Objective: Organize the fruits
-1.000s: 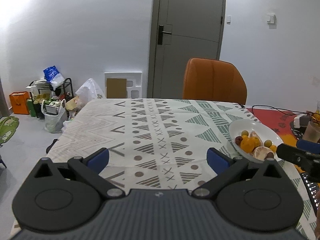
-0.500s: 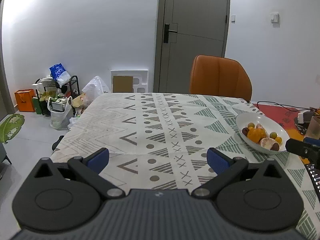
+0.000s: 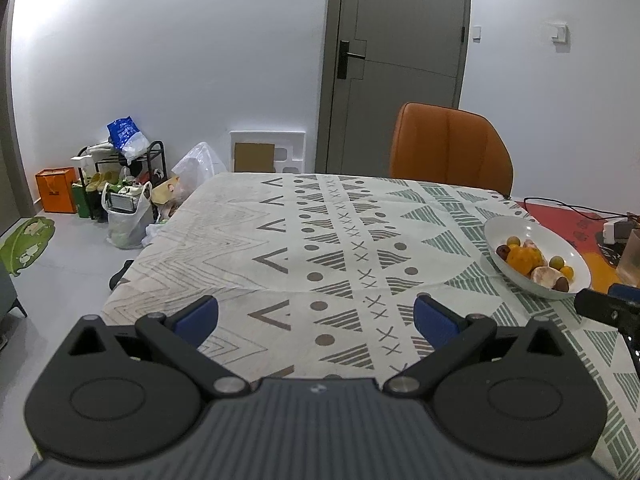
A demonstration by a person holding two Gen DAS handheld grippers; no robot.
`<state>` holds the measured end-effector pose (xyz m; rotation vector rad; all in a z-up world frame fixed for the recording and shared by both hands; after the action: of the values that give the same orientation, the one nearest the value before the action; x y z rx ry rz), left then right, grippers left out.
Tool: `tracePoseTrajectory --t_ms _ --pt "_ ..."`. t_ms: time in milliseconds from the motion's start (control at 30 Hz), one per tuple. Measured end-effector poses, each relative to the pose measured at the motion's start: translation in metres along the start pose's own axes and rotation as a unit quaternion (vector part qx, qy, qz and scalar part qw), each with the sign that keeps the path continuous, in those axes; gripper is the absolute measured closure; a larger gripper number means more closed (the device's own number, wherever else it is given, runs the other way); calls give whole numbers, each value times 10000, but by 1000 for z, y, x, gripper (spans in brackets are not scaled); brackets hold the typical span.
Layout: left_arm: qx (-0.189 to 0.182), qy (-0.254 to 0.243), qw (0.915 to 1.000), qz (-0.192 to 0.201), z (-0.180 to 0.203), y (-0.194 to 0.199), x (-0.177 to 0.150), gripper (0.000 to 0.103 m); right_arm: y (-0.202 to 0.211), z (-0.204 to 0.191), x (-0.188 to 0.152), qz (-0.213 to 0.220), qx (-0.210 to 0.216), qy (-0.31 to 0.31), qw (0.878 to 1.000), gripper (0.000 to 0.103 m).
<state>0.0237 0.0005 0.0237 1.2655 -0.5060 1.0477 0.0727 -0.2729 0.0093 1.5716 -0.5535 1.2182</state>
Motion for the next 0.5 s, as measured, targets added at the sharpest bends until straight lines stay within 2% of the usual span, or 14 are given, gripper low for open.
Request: tracePoseTrajectory --t_ms 500 --pt "-29 -14 10000 -3 -2 2 -1 0 -2 -4 -3 -32 62 18 10000 0"
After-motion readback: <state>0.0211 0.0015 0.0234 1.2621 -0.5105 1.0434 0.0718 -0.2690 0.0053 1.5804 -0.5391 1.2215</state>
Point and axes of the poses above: each gripper's, at about its wrist camera, not at the fingertips, and y roughly against the way its jaws point, z to its right, x to its top, the point moved 2 cm from there along -y, roughly the way its jaws point, and after that the axes turned 15 degrees about y, right-handed, at the moved point
